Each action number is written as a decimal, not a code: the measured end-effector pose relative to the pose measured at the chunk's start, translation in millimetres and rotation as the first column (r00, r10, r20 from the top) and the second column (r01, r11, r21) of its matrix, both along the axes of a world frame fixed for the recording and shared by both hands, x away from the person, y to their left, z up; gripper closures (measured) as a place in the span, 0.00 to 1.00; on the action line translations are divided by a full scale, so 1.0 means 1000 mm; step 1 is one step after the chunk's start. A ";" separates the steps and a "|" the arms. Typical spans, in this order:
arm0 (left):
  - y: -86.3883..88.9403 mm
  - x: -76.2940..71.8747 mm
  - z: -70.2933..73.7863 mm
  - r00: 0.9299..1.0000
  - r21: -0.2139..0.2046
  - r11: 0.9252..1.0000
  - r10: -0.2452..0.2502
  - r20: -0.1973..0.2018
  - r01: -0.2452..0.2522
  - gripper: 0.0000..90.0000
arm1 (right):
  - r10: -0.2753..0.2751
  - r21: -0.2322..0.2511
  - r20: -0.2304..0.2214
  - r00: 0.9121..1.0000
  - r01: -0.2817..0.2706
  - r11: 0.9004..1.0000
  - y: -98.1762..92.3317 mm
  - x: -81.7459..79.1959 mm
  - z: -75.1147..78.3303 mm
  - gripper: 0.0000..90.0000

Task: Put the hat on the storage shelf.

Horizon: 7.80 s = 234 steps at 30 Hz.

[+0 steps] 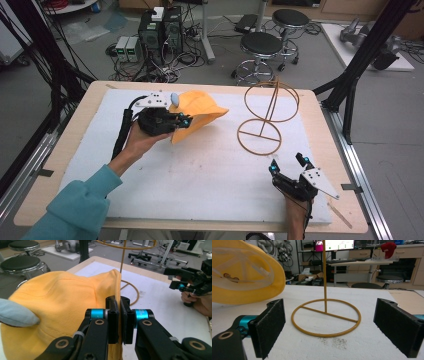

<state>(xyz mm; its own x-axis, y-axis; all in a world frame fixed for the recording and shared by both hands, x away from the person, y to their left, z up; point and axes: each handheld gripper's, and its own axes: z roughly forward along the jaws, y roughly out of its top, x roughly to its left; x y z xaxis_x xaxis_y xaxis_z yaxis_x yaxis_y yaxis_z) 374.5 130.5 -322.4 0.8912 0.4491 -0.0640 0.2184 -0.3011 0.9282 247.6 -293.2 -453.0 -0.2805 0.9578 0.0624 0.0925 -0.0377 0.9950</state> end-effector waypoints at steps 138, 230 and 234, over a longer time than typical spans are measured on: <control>-0.055 0.008 -0.002 0.965 0.310 0.949 0.036 -0.258 0.047 0.93 | 0.007 0.020 0.023 1.000 -0.008 1.000 -0.002 -0.002 -0.001 0.10; -0.228 0.065 0.164 0.990 0.272 0.955 -0.136 0.038 0.120 0.93 | 0.013 0.015 0.022 1.000 -0.013 1.000 -0.001 -0.002 -0.001 0.10; -0.230 0.068 0.158 0.991 0.284 0.952 -0.130 0.027 0.117 0.93 | 0.011 0.018 0.023 1.000 -0.012 1.000 -0.001 -0.003 -0.001 0.10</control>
<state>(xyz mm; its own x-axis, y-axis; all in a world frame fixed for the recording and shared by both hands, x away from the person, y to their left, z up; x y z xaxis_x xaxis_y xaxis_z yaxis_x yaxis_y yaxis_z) 442.9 -99.8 -164.1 0.9397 0.3297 0.0904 0.1231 -0.5728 0.8104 245.1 -294.4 -453.8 -0.2932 0.9532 0.0732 0.0703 -0.0549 0.9960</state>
